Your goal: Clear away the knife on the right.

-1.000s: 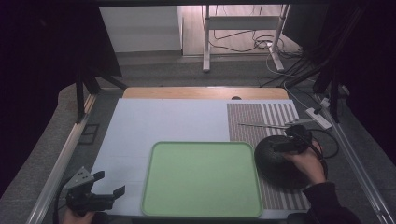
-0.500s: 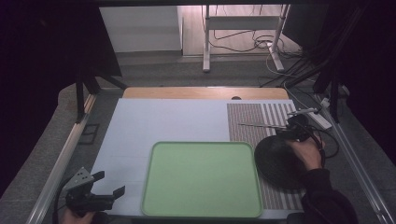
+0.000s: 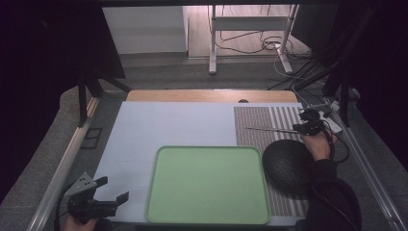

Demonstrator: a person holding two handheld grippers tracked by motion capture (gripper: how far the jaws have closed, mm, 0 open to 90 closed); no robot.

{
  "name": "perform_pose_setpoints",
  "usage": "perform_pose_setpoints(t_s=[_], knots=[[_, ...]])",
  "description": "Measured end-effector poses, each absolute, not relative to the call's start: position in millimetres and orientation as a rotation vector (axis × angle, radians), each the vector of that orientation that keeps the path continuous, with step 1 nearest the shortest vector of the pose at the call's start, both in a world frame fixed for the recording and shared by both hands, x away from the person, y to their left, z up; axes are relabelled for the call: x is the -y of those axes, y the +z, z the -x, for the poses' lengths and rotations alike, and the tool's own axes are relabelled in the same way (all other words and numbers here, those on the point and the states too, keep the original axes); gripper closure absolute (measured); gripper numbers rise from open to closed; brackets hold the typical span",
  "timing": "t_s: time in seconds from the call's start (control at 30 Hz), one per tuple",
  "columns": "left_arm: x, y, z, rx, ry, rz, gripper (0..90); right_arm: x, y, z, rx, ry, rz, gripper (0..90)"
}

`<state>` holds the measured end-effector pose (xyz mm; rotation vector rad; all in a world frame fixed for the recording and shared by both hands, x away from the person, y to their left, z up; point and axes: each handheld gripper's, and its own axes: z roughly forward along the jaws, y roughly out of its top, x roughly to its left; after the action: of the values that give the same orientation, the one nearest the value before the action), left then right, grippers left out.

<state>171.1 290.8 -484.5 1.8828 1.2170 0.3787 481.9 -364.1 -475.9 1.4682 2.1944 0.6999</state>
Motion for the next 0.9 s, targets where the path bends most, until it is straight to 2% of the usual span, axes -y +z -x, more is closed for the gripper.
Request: perform_pose_setpoints(t_s=[0.23,0.47,0.9], knots=[[-290,-484,-171,-1.215,0.379,-1.888,0.7,379,-485,-497,-2.162,0.703,-1.519,89.6],[-290,-484,-171,-1.214,0.38,-1.889,0.8,372,-493,-506,-2.21,0.623,-1.467,89.6],[-289,-484,-171,-1.213,0.384,-1.896,1.0,370,-493,-492,-2.328,0.579,-1.467,89.6]])
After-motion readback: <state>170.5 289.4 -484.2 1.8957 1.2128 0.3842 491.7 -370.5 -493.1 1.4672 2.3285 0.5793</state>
